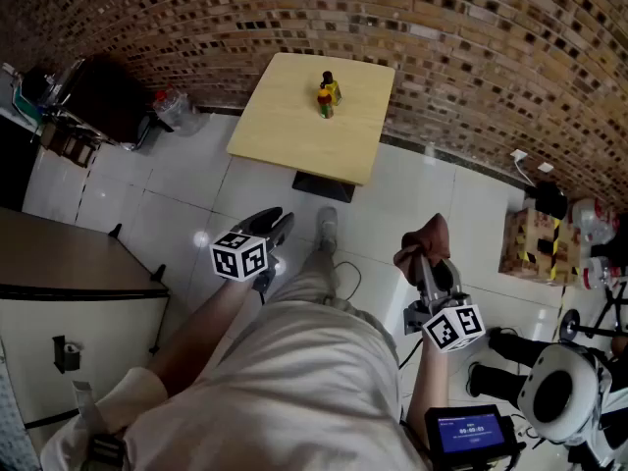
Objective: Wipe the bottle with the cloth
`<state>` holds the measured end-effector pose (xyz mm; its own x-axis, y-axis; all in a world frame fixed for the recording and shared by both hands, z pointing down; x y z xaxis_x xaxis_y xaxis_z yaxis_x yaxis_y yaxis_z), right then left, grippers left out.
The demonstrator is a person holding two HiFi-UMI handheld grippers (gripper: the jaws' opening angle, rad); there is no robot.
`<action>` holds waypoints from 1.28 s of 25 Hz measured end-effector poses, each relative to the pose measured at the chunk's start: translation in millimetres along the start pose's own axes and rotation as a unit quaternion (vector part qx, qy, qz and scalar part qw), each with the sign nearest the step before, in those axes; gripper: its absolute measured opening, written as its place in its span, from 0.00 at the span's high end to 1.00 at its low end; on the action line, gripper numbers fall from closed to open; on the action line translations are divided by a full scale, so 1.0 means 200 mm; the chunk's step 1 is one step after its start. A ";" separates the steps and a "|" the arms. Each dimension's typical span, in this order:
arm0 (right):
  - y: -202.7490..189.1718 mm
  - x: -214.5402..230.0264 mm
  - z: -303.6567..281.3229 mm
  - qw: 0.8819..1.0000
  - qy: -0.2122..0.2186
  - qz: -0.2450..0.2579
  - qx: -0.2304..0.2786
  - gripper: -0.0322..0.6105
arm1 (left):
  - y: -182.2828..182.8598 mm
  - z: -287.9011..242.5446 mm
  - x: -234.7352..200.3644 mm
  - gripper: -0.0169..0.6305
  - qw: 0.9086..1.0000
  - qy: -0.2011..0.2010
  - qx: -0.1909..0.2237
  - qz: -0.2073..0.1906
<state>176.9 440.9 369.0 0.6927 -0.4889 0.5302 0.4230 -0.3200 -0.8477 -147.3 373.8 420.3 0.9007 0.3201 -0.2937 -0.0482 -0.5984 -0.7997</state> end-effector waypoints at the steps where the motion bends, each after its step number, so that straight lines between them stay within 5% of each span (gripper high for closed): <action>1: 0.00 0.02 -0.08 1.000 0.000 0.000 -0.004 0.82 | 0.05 -0.06 -0.04 0.74 1.000 -0.002 0.002 -0.002; 11: 0.19 0.30 -1.07 0.998 0.009 0.022 -0.058 0.82 | 0.63 -0.78 -0.46 0.73 1.000 -0.017 -0.006 -0.017; 19: 0.25 0.54 -1.85 0.995 0.011 0.031 -0.095 0.82 | 1.02 -1.38 -0.68 0.72 0.995 -0.042 -0.046 -0.084; 27: 0.14 0.70 -2.28 0.989 0.042 0.040 -0.140 0.82 | 1.11 -1.83 -0.73 0.69 0.978 -0.055 -0.096 -0.178; 32: 0.02 0.85 -2.53 0.974 0.091 0.042 -0.202 0.82 | 1.01 -2.10 -0.82 0.68 0.966 -0.011 -0.146 -0.214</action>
<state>1.3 -54.8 463.0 0.5842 -0.6511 0.4846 0.0788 -0.5488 -0.8323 -122.9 -107.7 526.9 0.8010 0.5984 0.0173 0.4537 -0.5879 -0.6697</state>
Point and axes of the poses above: the fingertips, and each gripper's own axes: z backward along the fingers, x to its right, y out of its top, the point moved 2 cm from there along z, backward along the fingers, and after that the axes turned 6 degrees about y, right-handed, at the moved point
